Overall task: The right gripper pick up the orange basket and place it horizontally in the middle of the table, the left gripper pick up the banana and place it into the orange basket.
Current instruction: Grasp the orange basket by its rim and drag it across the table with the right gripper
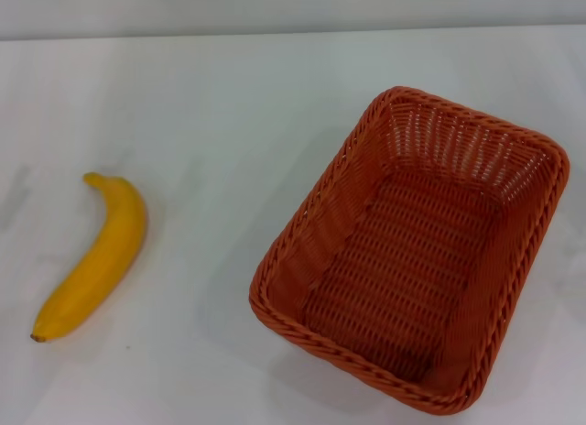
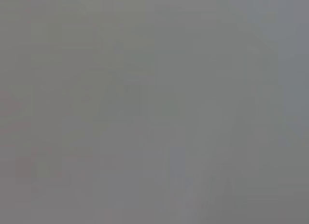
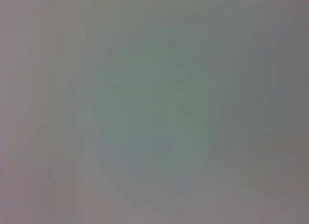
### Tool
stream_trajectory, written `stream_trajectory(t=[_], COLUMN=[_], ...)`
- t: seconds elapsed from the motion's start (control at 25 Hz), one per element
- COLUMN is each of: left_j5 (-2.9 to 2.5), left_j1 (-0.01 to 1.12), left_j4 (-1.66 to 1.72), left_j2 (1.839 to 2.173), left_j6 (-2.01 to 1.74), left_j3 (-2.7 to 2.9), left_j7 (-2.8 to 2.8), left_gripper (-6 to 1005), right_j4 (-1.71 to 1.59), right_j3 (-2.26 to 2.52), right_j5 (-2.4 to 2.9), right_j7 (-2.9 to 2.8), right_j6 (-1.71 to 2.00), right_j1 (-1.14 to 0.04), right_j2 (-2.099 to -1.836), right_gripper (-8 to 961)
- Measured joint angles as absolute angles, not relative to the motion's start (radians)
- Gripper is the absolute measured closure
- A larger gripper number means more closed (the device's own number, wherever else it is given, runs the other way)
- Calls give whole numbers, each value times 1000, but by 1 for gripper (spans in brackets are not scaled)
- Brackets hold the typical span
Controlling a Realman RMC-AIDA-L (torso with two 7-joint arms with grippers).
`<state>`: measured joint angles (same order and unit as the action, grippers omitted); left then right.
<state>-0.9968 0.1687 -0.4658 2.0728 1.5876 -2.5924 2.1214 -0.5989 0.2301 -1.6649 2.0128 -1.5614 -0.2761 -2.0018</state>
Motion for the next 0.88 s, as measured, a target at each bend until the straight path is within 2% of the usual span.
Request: stream_trajectory(t=[0.44, 0.6, 0.88], left_j5=[-996, -998, -1002], left_j1=[169, 169, 165], left_j4=[-467, -464, -462], left_j2=[2072, 2072, 2072], left_j6=[1588, 1588, 1588], left_j3=[-2592, -2593, -2592], left_j7=[2118, 2118, 2117], left_gripper=[121, 121, 121], right_j4=[-624, -734, -1014], right_j3=[231, 287, 525], right_j5=[-1658, -1638, -1507], right_j7=[1977, 1896, 1628], right_j6=[-1562, -1548, -1448], right_j1=[-290, -305, -342], right_j2=[-1997, -1994, -1966], right_gripper=[184, 184, 185])
